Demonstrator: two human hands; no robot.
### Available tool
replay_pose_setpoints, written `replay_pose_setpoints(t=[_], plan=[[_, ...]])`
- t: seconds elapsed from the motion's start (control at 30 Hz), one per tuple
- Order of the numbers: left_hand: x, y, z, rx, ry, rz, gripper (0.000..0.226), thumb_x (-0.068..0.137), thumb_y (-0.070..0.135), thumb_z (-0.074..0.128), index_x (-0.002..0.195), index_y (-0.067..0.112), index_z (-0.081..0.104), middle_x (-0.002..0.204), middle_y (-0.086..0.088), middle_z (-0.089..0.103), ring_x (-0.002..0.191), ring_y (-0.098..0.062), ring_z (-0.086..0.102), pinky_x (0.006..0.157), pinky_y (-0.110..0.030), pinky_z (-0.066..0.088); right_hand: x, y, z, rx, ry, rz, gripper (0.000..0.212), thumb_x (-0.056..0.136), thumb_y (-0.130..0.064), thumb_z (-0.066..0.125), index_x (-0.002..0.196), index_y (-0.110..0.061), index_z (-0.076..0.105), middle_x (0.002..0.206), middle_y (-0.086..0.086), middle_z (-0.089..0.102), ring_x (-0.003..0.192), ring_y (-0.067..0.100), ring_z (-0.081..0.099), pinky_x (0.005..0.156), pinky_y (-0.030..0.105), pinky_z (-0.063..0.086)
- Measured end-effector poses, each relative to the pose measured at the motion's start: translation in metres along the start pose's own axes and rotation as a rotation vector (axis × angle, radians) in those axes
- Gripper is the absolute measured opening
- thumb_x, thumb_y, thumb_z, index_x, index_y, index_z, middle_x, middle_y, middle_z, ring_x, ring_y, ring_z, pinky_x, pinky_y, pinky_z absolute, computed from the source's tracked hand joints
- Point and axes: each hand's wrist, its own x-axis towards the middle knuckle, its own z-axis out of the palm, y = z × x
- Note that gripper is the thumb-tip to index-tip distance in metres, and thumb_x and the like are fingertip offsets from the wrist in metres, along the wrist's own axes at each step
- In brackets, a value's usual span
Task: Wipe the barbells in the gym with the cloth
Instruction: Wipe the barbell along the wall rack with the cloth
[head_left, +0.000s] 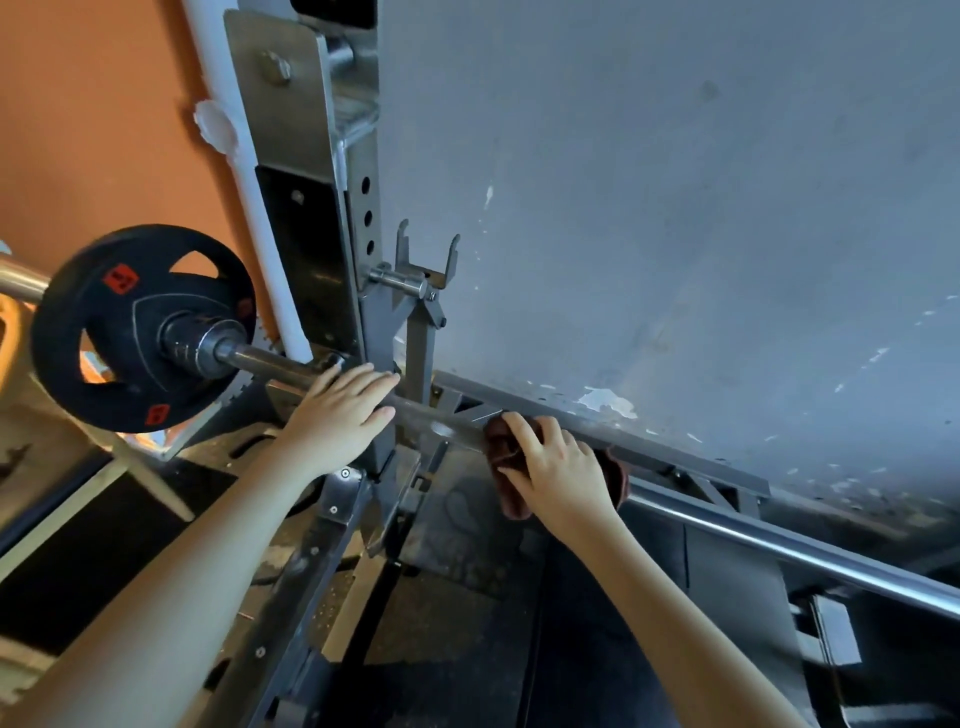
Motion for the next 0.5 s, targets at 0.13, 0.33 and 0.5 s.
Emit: replay_pose_setpoints(t=[0.13,0.33,0.5], plan=[[-0.002,0.002,0.004,0.001,0.074,0.018,0.078,0.089,0.054,-0.001,0.149,0.021,0.036,0.155,0.005,0.036,0.147,-0.015,0.022,0.120,-0.037,0.001,-0.022,0.019,0.011,-0.059,0.140,-0.048,0.077,0.072,-0.040,0.082,0.135,-0.020,0.043,0.113,0.017,0.061,0.088,0.035,0.066,0.073,0.047,0.058],[0.000,0.000,0.009,-0.058,0.116,0.029,0.067,0.095,0.051,0.008,0.147,0.023,0.041,0.153,0.006,0.038,0.145,-0.015,0.025,0.119,-0.037,0.002,0.032,-0.028,-0.001,0.068,-0.004,0.056,0.057,0.098,-0.057,0.036,0.146,-0.027,0.029,0.129,0.004,0.053,0.107,0.026,0.060,0.078,0.034,0.047],[-0.001,-0.008,-0.013,-0.302,0.138,-0.078,0.053,0.099,0.031,0.051,0.148,0.018,0.036,0.154,0.002,0.034,0.142,-0.017,0.029,0.116,-0.032,0.020,0.036,-0.029,-0.002,0.123,-0.063,0.037,0.055,0.100,-0.053,0.037,0.149,-0.031,0.025,0.132,0.002,0.052,0.109,0.026,0.059,0.075,0.033,0.044]])
